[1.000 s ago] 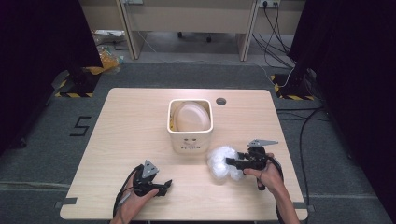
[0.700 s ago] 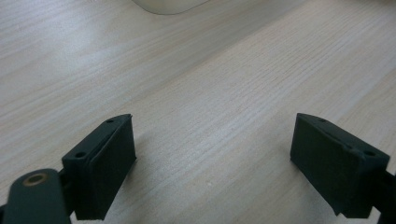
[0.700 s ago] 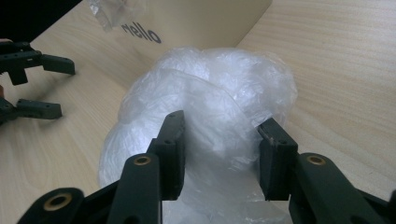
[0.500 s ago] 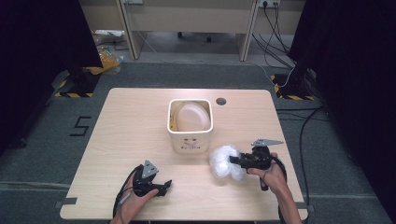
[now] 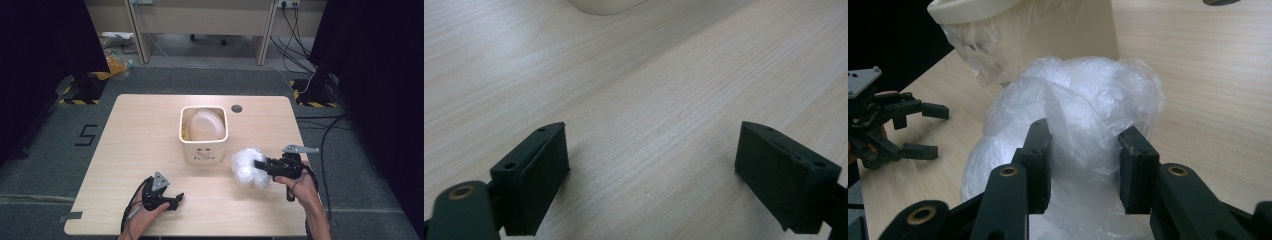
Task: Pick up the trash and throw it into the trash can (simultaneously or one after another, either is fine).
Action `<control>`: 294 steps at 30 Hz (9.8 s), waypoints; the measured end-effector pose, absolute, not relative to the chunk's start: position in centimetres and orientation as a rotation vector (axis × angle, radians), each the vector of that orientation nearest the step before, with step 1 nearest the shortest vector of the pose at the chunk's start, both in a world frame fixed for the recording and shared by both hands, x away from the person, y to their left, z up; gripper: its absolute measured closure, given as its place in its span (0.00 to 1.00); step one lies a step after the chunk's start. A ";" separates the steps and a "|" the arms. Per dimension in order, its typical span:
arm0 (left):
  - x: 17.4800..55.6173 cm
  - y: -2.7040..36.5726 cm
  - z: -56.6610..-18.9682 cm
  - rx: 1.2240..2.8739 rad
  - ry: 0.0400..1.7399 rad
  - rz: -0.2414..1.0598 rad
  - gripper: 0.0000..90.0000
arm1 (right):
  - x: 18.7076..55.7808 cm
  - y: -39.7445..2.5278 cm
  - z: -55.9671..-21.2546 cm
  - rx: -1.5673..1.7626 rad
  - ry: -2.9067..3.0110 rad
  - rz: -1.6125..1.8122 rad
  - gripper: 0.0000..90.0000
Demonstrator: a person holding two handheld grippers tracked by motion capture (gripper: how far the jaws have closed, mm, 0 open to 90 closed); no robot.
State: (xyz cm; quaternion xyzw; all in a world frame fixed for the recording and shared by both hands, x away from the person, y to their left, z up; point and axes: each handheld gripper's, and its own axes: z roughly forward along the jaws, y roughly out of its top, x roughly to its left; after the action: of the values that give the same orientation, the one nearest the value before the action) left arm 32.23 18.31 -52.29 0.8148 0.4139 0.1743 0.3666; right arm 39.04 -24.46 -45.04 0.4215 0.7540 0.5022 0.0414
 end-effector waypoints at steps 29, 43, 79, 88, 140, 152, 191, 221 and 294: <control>32.2 18.3 -52.3 2.092 1.067 0.448 0.14 | 40.1 -25.3 -38.3 1.189 2.201 1.677 0.73; 32.2 18.3 -52.3 2.088 1.068 0.449 0.14 | 43.0 -21.2 -33.0 1.088 2.227 1.732 0.73; 32.2 18.3 -52.3 2.092 1.068 0.446 0.14 | 50.6 -9.6 -33.5 1.096 2.423 1.534 0.73; 32.2 18.3 -52.3 2.091 1.069 0.446 0.14 | 51.5 -7.4 -34.5 1.079 2.474 1.424 0.73; 32.2 18.4 -52.3 2.095 1.066 0.448 0.14 | 48.3 -12.5 -33.9 1.095 2.377 1.534 0.53; 32.2 18.4 -52.3 2.091 1.067 0.448 0.14 | 47.1 -16.4 -35.0 1.150 2.311 1.536 0.51; 32.2 18.4 -52.3 2.095 1.068 0.449 0.14 | 41.2 -21.3 -41.6 1.207 2.184 1.539 0.39; 32.2 18.4 -52.3 2.095 1.067 0.449 0.14 | 38.4 -21.4 -46.4 1.236 2.274 1.411 0.35; 32.1 18.4 -52.3 2.092 1.074 0.449 0.14 | 34.2 -20.8 -51.7 1.108 2.368 1.001 0.16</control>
State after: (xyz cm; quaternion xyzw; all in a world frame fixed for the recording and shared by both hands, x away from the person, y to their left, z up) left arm 32.09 18.43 -52.28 0.8135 0.4175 0.1747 0.3651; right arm 34.16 -20.80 -51.74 0.3900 0.8335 0.3523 0.1704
